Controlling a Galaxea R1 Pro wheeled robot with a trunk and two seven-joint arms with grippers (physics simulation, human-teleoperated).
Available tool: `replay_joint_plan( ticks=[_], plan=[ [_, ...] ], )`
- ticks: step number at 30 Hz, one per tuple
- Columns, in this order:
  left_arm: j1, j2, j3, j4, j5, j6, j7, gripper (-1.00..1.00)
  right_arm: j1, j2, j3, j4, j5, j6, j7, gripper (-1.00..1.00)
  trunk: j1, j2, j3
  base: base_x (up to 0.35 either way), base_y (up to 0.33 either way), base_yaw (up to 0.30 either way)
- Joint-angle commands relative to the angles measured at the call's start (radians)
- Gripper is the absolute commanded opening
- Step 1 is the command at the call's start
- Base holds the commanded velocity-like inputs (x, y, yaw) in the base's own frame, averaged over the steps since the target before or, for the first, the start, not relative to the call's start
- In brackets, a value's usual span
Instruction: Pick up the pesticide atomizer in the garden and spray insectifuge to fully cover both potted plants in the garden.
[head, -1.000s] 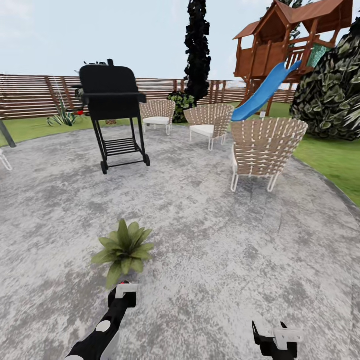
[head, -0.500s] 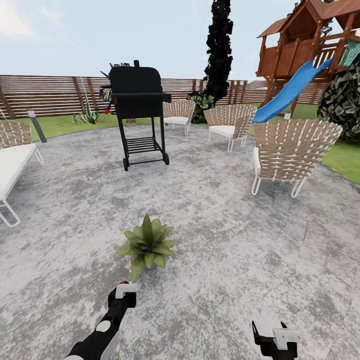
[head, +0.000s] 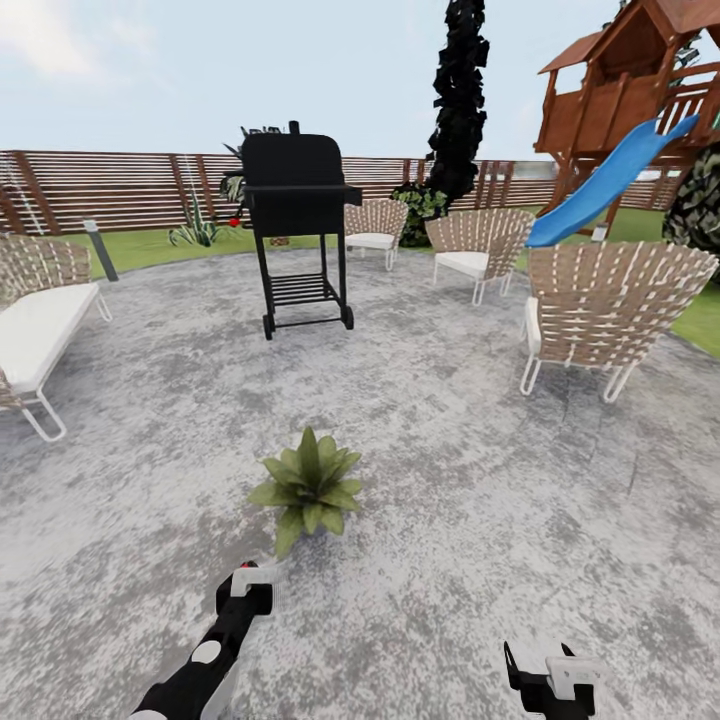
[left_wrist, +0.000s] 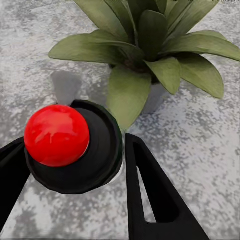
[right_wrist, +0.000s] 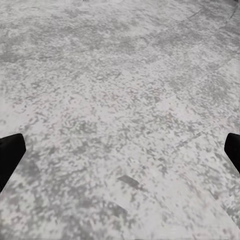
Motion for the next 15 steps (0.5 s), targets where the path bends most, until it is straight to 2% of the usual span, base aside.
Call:
replay_joint_plan(
  ticks=[1,7,11,13,14,15],
  plan=[
    [-0.001,0.000,0.000,-0.002,-0.003,-0.003,0.004,-1.00,0.000,0.001,-0.004,0.000,0.010,-0.003,0.000,1.00,0.000,0.000,-0.001,0.000,0.000,0.269],
    [-0.002,0.009,-0.020,-0.007,-0.004,-0.002,-0.003,-1.00,0.000,0.001,-0.004,-0.003,0.009,-0.003,0.000,1.00,0.000,0.000,-0.001,0.000,0.000,0.229],
    [-0.004,0.015,-0.083,-0.008,-0.028,0.003,-0.055,-1.00,0.000,0.001,-0.003,-0.003,0.011,-0.003,0.001,1.00,0.000,0.000,-0.001,0.000,0.000,0.044],
    [-0.009,0.021,-0.110,-0.007,-0.051,0.013,-0.102,-1.00,0.000,-0.001,-0.002,-0.005,0.013,-0.001,0.002,1.00,0.000,0.000,-0.001,0.000,0.000,0.013],
    [-0.017,0.034,-0.126,-0.008,-0.097,0.075,-0.190,-1.00,0.000,-0.008,0.015,-0.013,0.084,0.001,0.005,1.00,0.000,0.000,-0.001,0.000,0.000,0.002],
    [-0.018,0.044,-0.128,-0.009,-0.108,0.096,-0.218,-1.00,0.001,-0.009,0.019,-0.014,0.127,0.002,0.005,1.00,0.000,0.000,-0.001,0.000,0.000,0.001]
  ],
)
